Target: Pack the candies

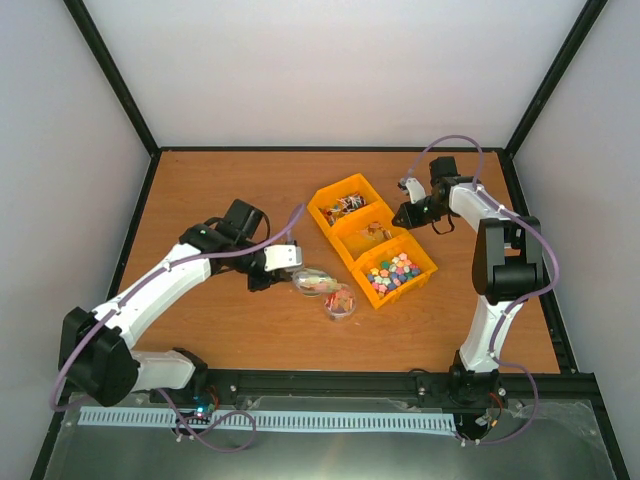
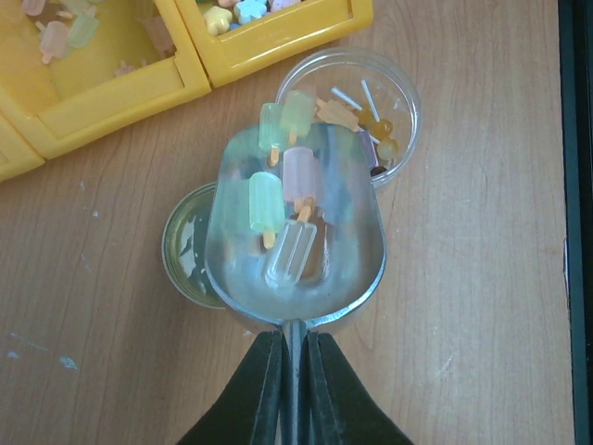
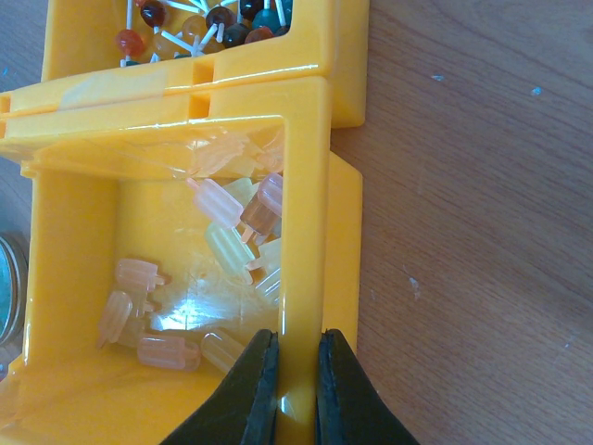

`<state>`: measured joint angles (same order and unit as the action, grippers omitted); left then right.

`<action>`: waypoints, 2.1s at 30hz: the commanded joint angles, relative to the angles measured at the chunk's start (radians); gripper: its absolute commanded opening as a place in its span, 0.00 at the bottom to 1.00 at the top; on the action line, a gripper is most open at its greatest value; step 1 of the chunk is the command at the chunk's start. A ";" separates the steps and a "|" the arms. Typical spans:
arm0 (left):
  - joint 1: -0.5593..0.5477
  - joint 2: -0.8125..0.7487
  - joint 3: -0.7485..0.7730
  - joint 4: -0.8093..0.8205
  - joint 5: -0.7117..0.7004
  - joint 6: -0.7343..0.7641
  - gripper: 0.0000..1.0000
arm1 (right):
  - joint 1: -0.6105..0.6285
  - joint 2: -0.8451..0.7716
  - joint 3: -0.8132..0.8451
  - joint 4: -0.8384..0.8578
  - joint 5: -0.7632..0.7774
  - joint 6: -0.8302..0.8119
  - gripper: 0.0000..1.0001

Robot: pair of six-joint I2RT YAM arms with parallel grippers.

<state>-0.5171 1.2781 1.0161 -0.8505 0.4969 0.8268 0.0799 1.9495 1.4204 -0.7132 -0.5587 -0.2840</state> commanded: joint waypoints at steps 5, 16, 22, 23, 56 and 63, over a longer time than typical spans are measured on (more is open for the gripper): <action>-0.036 -0.022 0.070 -0.083 -0.063 0.009 0.01 | 0.014 0.050 -0.012 -0.038 0.031 0.001 0.03; -0.158 -0.039 0.084 -0.087 -0.196 -0.020 0.01 | 0.014 0.044 -0.012 -0.038 0.028 -0.001 0.07; -0.159 -0.042 0.116 -0.095 -0.225 -0.034 0.01 | 0.014 0.032 -0.013 -0.038 0.026 -0.001 0.15; -0.159 -0.044 0.119 -0.094 -0.226 -0.037 0.01 | 0.014 0.031 -0.012 -0.038 0.024 -0.001 0.18; 0.389 -0.003 -0.021 0.304 -0.148 -0.509 0.01 | -0.064 -0.157 -0.021 -0.030 -0.053 -0.019 0.74; 0.477 0.096 -0.034 0.358 -0.164 -0.535 0.01 | -0.066 -0.172 -0.040 -0.025 -0.078 -0.031 0.75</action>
<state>-0.0734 1.3384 0.9886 -0.5594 0.3244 0.3328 0.0212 1.8072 1.3975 -0.7441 -0.6067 -0.2958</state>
